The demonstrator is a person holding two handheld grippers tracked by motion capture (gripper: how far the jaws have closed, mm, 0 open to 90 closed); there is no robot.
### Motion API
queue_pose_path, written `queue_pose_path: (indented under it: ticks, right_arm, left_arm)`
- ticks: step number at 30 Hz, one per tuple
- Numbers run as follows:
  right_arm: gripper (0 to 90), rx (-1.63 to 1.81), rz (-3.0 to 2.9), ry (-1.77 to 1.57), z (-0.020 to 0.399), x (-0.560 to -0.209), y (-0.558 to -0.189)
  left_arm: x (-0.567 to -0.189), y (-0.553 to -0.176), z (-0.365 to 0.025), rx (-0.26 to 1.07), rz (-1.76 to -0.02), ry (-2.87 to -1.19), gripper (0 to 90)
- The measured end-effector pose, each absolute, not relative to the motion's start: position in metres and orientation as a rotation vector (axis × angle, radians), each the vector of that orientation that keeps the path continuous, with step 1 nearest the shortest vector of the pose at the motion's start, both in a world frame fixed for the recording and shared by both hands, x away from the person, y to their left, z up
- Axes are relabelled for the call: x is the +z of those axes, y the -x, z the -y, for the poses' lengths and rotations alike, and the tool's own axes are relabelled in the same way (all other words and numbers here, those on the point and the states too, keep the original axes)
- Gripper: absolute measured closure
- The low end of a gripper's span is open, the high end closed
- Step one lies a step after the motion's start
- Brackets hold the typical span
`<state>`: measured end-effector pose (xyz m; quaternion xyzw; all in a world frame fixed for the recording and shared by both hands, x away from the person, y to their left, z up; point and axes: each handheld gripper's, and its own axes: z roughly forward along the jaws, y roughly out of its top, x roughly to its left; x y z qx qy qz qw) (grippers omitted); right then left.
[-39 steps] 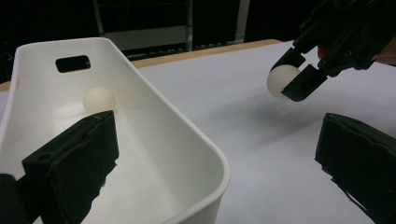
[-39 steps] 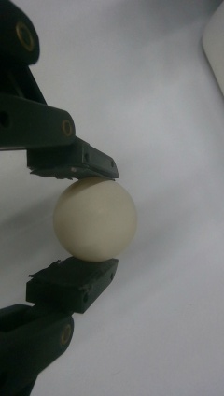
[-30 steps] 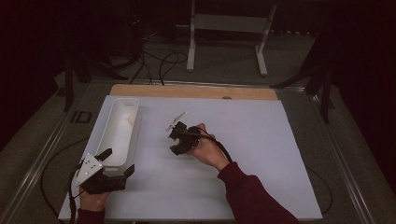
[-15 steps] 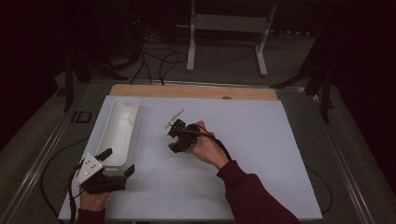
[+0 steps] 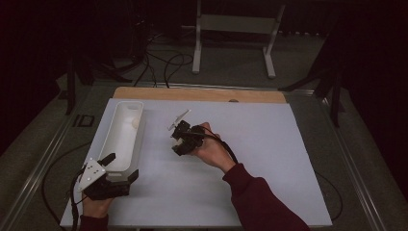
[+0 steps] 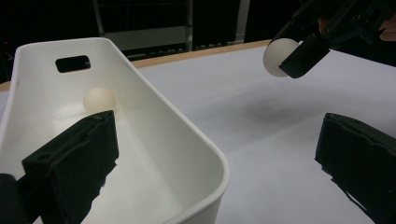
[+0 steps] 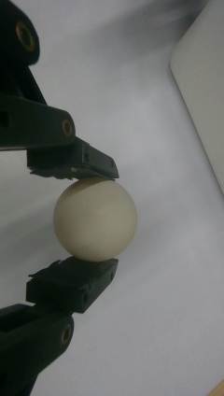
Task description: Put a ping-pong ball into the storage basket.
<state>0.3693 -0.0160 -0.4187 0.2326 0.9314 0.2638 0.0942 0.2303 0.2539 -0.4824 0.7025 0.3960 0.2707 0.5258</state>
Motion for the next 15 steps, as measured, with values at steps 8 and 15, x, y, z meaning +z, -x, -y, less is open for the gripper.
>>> queue_pose_path:
  ticks: [8, 15]
  right_arm:
    - [50.4, 0.794, -2.755, -0.676, 0.0142, -0.4126, -0.3700]
    - [50.4, 0.796, -2.750, -0.670, 0.0127, -0.4087, -0.3694]
  left_arm:
    - [-0.4823, -0.2302, -0.2540, 0.649, -0.948, -1.677, 0.0]
    - [-0.4823, -0.2302, -0.2540, 0.650, -0.949, -1.676, 0.0]
